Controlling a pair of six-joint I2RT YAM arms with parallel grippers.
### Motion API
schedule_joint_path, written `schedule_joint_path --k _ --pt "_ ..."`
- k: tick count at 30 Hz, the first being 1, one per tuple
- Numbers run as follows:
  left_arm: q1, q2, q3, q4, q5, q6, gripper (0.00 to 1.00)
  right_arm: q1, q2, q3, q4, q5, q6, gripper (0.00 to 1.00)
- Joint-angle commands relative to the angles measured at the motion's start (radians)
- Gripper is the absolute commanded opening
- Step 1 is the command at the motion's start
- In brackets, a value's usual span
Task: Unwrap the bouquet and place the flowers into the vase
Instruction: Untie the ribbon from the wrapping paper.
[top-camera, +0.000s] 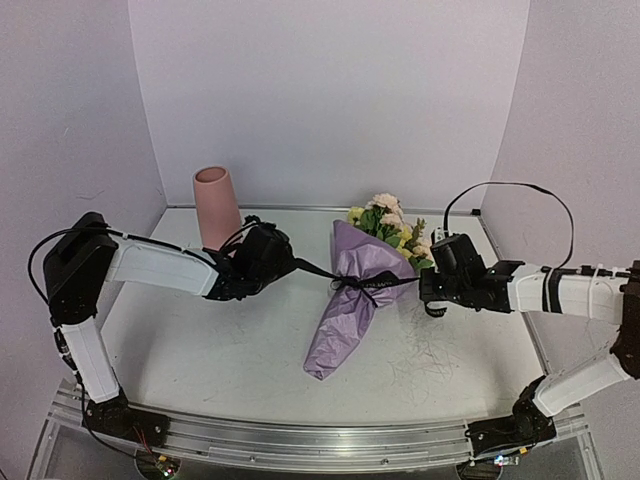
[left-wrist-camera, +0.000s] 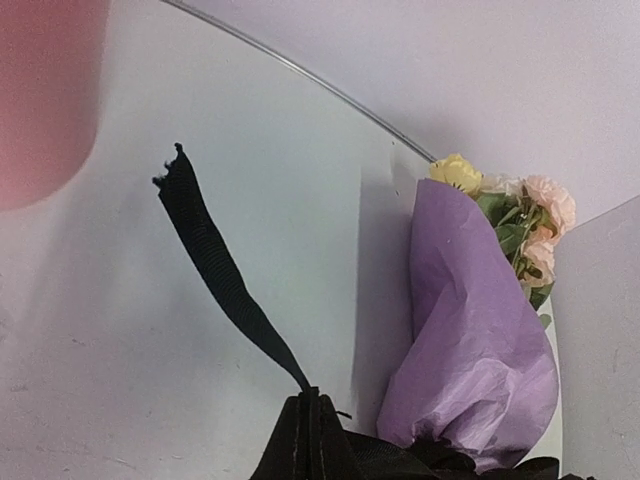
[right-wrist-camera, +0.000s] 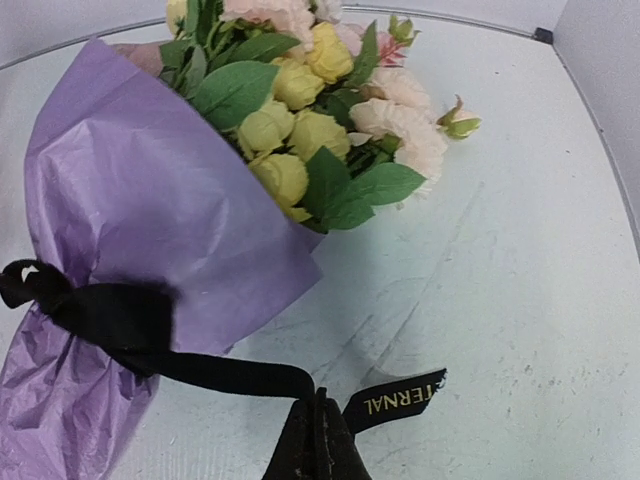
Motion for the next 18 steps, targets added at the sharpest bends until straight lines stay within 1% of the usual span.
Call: schedule_joint_path --k 1,10,18 --pt "0.003 -0.137 -0.056 0.001 -0.131 0.087 0.00 -0.049 -0.081 -0.018 -0.064 0.071 0.009 0.00" --pt "0.003 -0.277 -0.183 -0.002 -0.185 0.101 0.00 -0.099 -0.170 -0.027 -0.096 0.097 -0.021 0.00" --pt "0.003 -0.375 -0.230 -0.012 -0.231 0.163 0.00 -0.101 -0.212 -0.026 -0.110 0.101 -0.016 0.00"
